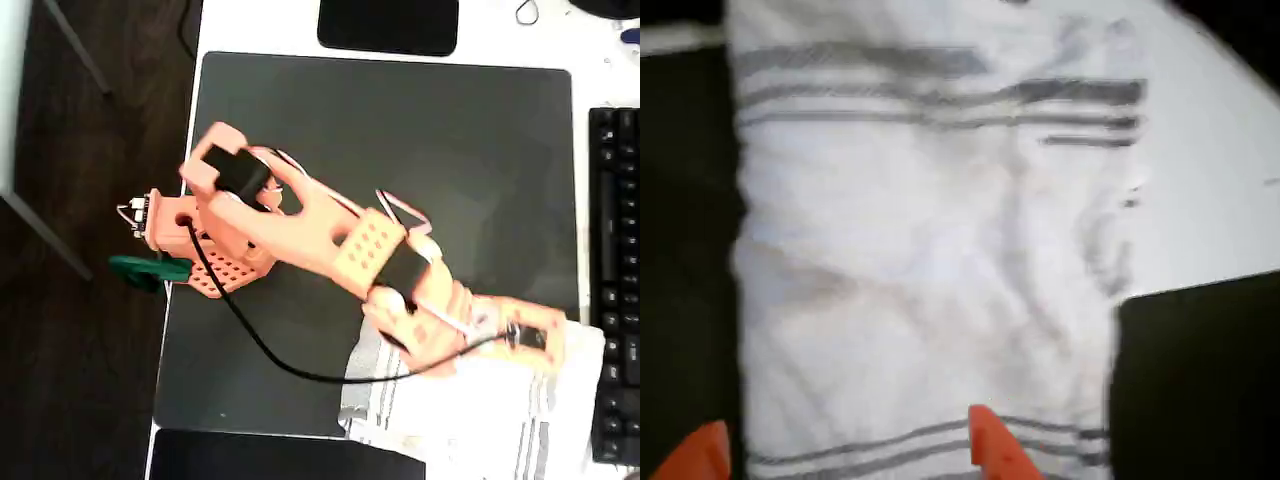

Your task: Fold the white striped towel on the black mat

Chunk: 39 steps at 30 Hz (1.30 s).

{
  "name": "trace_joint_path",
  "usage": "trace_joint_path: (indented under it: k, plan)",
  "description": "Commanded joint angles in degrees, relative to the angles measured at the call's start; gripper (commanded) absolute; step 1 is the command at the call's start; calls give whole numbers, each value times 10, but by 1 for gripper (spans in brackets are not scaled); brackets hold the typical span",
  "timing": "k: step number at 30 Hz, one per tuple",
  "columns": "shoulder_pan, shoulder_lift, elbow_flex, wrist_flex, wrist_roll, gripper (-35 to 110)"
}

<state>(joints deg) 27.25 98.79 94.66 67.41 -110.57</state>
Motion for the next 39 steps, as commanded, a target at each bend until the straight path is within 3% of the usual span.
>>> trace_joint_path:
  k: [1,5,8,12,19,30,39]
  plan:
    - [-41,-4,30,-28,33,30]
    - [-54,-157,29,-147,47,30]
    - [-59,-236,-15,-150,54,25]
    - [-91,-270,-45,-126,87,0]
    - [-149,-202,-61,-67,158,0]
    - [-327,-182,-110,-28,257,0]
    - [-423,-188,-111,-40,251,0]
